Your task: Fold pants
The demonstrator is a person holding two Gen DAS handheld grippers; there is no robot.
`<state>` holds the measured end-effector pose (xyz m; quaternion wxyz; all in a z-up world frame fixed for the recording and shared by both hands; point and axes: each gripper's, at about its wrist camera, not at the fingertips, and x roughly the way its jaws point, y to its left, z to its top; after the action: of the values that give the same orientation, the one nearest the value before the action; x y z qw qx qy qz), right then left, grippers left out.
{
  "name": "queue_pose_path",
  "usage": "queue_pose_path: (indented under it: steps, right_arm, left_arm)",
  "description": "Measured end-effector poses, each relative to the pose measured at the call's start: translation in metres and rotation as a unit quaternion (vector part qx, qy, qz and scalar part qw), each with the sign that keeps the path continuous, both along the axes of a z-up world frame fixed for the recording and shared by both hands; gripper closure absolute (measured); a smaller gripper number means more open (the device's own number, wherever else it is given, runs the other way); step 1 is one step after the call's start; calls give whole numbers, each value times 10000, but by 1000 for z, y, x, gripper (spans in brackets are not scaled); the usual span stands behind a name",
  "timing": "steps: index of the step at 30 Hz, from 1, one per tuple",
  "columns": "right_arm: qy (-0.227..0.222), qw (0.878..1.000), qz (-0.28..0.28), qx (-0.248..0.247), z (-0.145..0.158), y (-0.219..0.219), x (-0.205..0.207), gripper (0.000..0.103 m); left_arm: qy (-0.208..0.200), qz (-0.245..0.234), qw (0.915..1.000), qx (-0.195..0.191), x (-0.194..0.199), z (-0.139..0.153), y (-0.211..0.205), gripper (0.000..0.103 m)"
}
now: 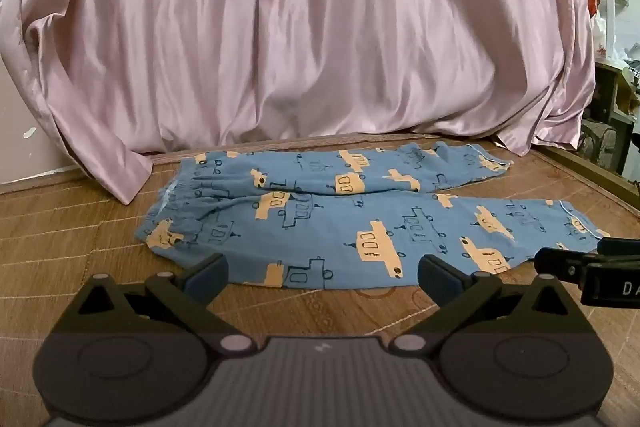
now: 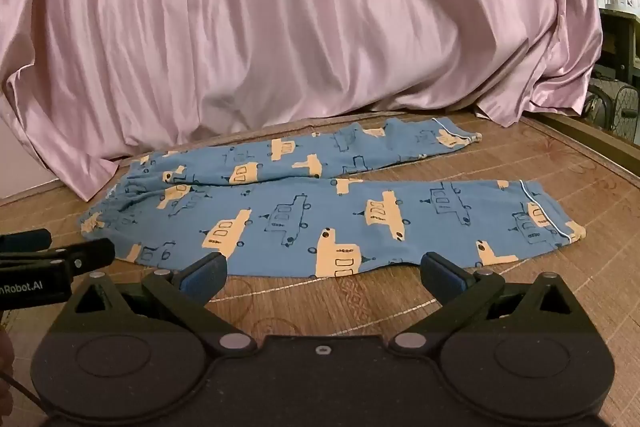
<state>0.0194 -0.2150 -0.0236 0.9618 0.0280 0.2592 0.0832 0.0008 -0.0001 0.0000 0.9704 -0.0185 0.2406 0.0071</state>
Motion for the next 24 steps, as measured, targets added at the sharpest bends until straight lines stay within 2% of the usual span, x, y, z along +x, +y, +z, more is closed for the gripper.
queue_pose_path:
  steps: [24]
  right_arm:
    - [100, 9999, -10, 10, -2, -1, 2, 0]
  left_arm:
    - [-58, 2, 10000, 3, -1, -2, 5, 0]
